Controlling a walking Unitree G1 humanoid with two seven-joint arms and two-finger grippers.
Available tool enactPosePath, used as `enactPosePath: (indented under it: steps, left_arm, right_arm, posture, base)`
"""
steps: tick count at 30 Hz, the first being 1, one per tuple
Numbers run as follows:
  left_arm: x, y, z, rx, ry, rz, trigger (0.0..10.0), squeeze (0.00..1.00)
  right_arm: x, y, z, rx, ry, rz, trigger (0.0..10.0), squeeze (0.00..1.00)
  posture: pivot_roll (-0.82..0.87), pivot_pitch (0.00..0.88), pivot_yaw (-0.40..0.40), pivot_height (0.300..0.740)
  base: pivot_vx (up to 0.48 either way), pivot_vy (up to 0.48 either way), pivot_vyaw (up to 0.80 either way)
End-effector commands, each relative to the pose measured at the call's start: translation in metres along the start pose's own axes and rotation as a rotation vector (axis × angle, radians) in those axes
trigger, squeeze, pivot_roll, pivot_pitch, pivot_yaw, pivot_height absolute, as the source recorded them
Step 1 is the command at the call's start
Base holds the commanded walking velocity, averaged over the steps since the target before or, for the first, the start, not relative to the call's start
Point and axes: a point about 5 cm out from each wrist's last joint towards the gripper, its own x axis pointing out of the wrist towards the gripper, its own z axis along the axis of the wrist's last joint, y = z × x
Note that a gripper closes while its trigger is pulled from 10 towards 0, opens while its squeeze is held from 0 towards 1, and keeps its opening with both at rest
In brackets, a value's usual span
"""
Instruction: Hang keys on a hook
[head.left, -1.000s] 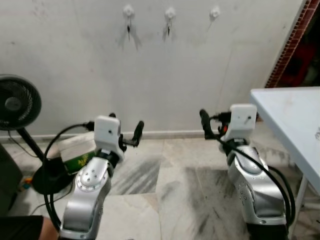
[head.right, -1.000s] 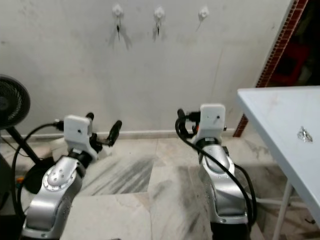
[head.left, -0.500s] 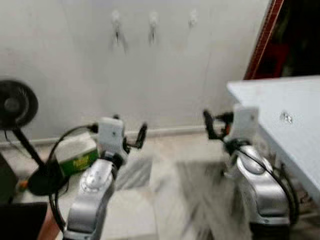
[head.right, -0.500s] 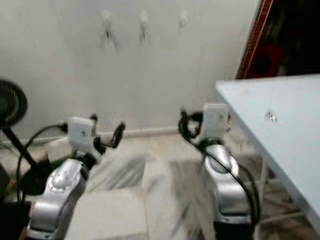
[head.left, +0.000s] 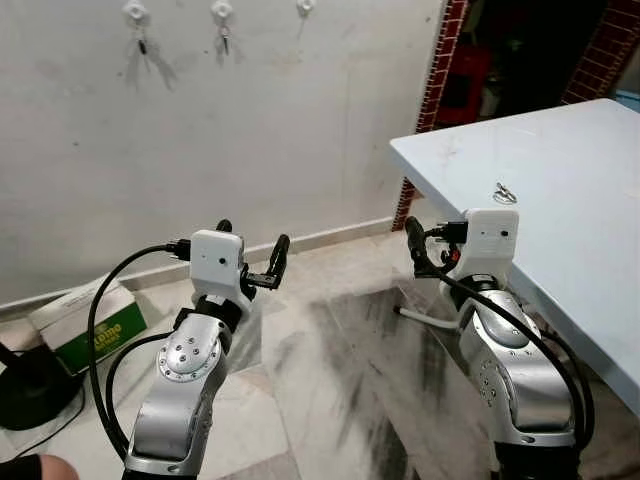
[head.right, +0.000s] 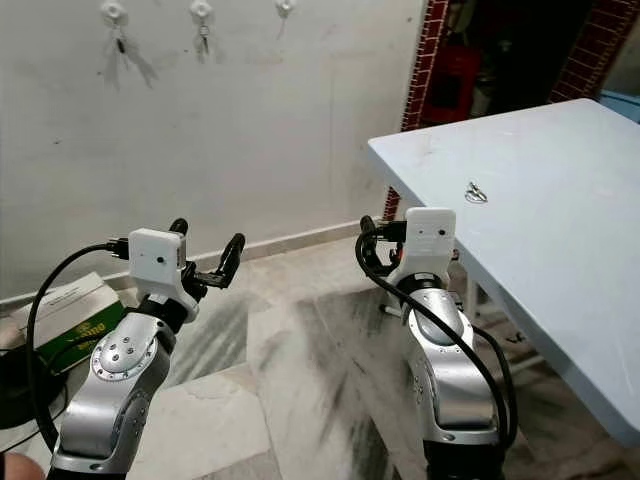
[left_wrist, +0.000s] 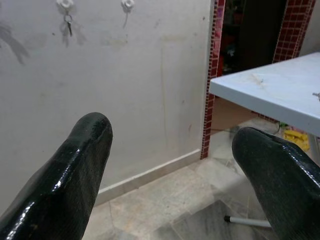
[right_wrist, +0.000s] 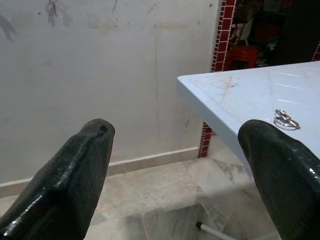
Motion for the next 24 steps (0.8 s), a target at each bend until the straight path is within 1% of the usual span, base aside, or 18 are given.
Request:
enactPosePath:
  steps: [1, 2, 3, 7, 9, 11, 12, 15, 19, 22, 23, 24]
  left_arm:
    - [0.000, 0.001, -0.001, 0.018, -0.001, 0.008, 10.0, 0.00]
    - [-0.002, 0.004, -0.003, 0.034, -0.001, 0.022, 10.0, 0.00]
    - [-0.002, 0.005, -0.005, 0.030, -0.001, 0.028, 10.0, 0.00]
    - [-0.004, 0.010, -0.008, 0.030, -0.005, 0.056, 10.0, 0.00]
    - [-0.004, 0.018, -0.010, 0.028, -0.013, 0.100, 10.0, 0.00]
    - [-0.004, 0.018, -0.010, 0.029, -0.014, 0.104, 10.0, 0.00]
    - [-0.003, 0.022, -0.011, 0.036, -0.022, 0.127, 10.0, 0.00]
    - [-0.002, 0.024, -0.012, 0.031, -0.028, 0.144, 10.0, 0.00]
    - [0.000, 0.025, -0.012, 0.042, -0.045, 0.146, 10.0, 0.00]
    - [-0.001, 0.025, -0.016, 0.045, -0.037, 0.143, 10.0, 0.00]
    - [-0.004, 0.027, -0.025, 0.053, -0.006, 0.141, 10.0, 0.00]
    - [-0.005, 0.027, -0.029, 0.029, 0.009, 0.138, 10.0, 0.00]
  right_arm:
    - [0.000, 0.000, -0.002, -0.005, 0.007, 0.002, 10.0, 0.00]
    - [-0.002, 0.001, -0.003, -0.029, -0.009, 0.019, 10.0, 0.00]
    - [-0.004, 0.001, -0.005, -0.037, -0.015, 0.023, 10.0, 0.00]
    - [-0.008, -0.001, -0.010, -0.046, -0.035, 0.023, 10.0, 0.00]
    - [-0.013, 0.000, -0.013, -0.086, -0.067, 0.024, 10.0, 0.00]
    - [-0.013, 0.000, -0.013, -0.091, -0.070, 0.024, 10.0, 0.00]
    - [-0.013, 0.000, -0.016, -0.098, -0.077, 0.008, 10.0, 0.00]
    - [-0.014, 0.001, -0.018, -0.102, -0.086, -0.011, 10.0, 0.00]
    - [-0.014, 0.008, -0.023, -0.119, -0.107, -0.023, 10.0, 0.00]
    - [-0.014, 0.008, -0.024, -0.119, -0.105, -0.024, 10.0, 0.00]
    - [-0.013, 0.005, -0.028, -0.119, -0.092, -0.032, 10.0, 0.00]
    - [-0.013, 0.002, -0.031, -0.119, -0.083, -0.037, 10.0, 0.00]
  posture:
    - [-0.01, 0.000, -0.009, 0.740]
    - [-0.01, 0.000, -0.009, 0.740]
    - [-0.01, 0.000, -0.009, 0.740]
    - [-0.01, 0.000, -0.009, 0.740]
    - [-0.01, 0.000, -0.009, 0.740]
    - [-0.01, 0.000, -0.009, 0.740]
    - [-0.01, 0.000, 0.010, 0.740]
    - [-0.01, 0.000, 0.017, 0.740]
    - [-0.01, 0.000, 0.022, 0.740]
    - [-0.01, 0.000, 0.021, 0.740]
    - [-0.01, 0.000, 0.021, 0.740]
    - [-0.01, 0.000, 0.018, 0.740]
  base:
    - [0.000, 0.000, -0.78]
    - [0.000, 0.000, -0.77]
    - [0.000, 0.000, -0.77]
    - [0.000, 0.000, -0.76]
    - [0.000, 0.000, -0.76]
    - [0.000, 0.000, -0.76]
    - [0.000, 0.000, -0.77]
    - [0.000, 0.000, -0.78]
    - [0.000, 0.000, -0.78]
    - [0.000, 0.000, -0.78]
    - [0.000, 0.000, -0.78]
    - [0.000, 0.000, -0.78]
